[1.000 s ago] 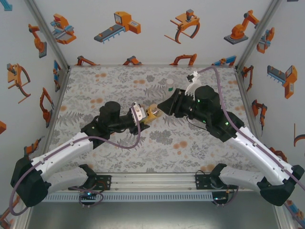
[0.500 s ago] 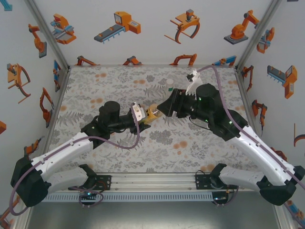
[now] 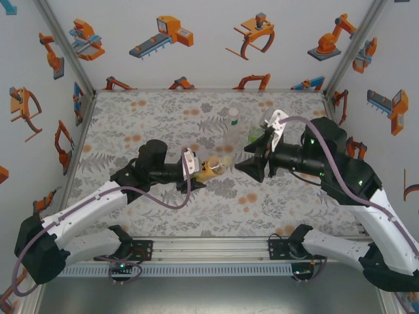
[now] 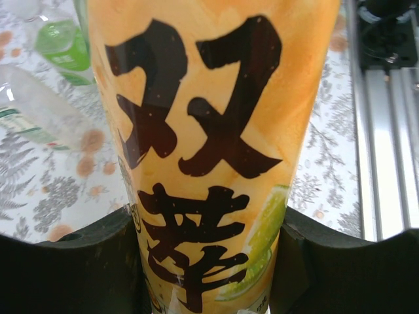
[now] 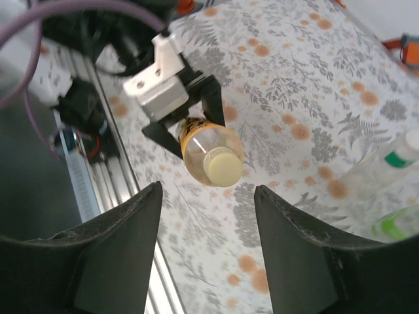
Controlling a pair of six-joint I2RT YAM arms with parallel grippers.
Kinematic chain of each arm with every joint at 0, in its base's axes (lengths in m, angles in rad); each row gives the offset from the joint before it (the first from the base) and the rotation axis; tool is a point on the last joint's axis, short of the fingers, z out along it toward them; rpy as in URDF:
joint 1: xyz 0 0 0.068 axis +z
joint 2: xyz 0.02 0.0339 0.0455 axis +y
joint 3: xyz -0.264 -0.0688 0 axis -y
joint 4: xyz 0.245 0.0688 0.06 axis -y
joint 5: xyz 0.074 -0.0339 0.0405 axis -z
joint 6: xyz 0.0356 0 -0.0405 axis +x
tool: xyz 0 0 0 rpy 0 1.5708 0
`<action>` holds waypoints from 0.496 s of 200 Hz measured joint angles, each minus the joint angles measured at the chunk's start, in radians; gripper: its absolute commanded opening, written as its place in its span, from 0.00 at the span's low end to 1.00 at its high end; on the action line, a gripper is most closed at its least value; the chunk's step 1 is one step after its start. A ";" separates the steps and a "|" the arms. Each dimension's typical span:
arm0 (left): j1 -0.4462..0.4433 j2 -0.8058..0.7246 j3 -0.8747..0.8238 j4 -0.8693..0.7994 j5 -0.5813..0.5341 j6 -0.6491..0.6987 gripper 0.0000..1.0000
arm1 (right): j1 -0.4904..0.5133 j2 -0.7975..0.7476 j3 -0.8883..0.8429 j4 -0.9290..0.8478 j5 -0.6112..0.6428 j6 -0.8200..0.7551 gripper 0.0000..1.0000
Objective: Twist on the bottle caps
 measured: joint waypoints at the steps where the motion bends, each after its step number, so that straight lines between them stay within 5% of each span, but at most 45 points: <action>1: 0.000 -0.001 0.000 -0.002 0.003 0.000 0.00 | 0.000 0.000 0.001 -0.003 -0.004 -0.007 0.55; 42: -0.006 -0.010 0.010 -0.068 0.099 0.030 0.00 | 0.000 0.021 0.002 -0.117 -0.163 -0.292 0.57; 99: -0.010 0.008 0.028 -0.123 0.147 0.038 0.00 | 0.001 0.068 -0.045 -0.099 -0.256 -0.402 0.57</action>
